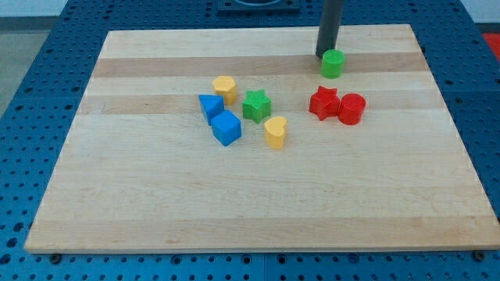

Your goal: Place the green circle diagonal to the green star

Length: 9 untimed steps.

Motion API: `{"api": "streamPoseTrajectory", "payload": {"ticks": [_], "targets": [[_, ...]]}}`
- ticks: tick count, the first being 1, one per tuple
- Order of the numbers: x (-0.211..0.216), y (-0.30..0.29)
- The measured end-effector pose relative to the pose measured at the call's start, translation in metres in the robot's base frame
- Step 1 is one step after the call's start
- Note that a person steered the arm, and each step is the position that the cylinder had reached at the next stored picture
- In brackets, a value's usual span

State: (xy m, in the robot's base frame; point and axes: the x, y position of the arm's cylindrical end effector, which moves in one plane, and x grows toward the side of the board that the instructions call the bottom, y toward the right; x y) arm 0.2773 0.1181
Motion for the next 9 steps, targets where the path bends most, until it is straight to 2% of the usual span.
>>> {"api": "streamPoseTrajectory", "payload": {"ticks": [3, 7, 9], "targets": [[0.02, 0.065], [0.035, 0.027], [0.065, 0.026]]}}
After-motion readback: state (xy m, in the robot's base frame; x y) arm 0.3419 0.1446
